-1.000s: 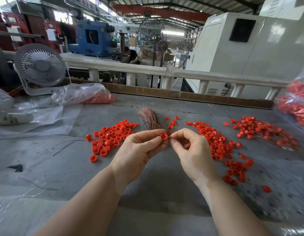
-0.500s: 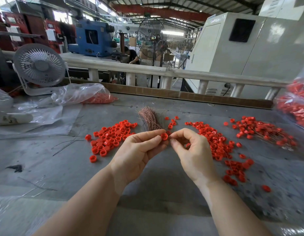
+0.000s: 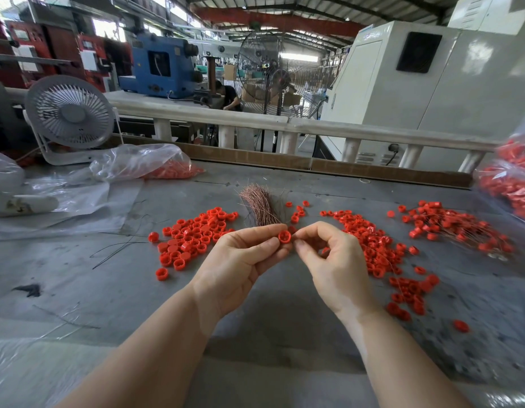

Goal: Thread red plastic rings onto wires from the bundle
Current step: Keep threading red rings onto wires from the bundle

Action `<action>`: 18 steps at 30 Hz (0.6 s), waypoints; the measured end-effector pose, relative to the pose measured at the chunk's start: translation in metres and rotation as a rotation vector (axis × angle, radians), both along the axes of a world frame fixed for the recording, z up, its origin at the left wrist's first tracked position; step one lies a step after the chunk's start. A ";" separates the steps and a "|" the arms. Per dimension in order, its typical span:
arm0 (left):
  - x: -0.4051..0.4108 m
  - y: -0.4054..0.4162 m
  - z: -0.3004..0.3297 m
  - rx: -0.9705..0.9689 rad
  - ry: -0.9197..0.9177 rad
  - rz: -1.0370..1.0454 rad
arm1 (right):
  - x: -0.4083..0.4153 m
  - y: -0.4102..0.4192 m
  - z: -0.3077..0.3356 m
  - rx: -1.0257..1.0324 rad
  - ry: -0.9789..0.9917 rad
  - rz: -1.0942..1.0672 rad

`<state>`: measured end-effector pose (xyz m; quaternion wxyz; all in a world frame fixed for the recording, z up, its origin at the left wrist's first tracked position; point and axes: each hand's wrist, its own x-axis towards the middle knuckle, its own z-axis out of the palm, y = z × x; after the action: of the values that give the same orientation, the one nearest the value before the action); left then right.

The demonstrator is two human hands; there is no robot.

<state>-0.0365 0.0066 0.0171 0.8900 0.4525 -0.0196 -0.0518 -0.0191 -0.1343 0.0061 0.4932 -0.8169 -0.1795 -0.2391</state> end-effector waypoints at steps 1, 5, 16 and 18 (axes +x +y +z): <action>0.000 0.000 0.000 0.002 -0.002 0.003 | 0.000 0.000 0.000 0.000 0.001 0.001; 0.001 0.000 -0.001 0.006 -0.020 -0.009 | 0.000 0.000 0.001 0.011 0.002 0.004; 0.002 0.002 -0.002 -0.039 -0.027 -0.091 | -0.001 0.000 0.004 0.096 0.061 0.064; 0.002 0.003 -0.002 -0.052 -0.019 -0.095 | -0.001 0.001 0.003 0.054 0.031 0.054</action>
<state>-0.0345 0.0093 0.0147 0.8979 0.4282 -0.0507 -0.0893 -0.0198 -0.1333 0.0089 0.5240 -0.8018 -0.1874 -0.2179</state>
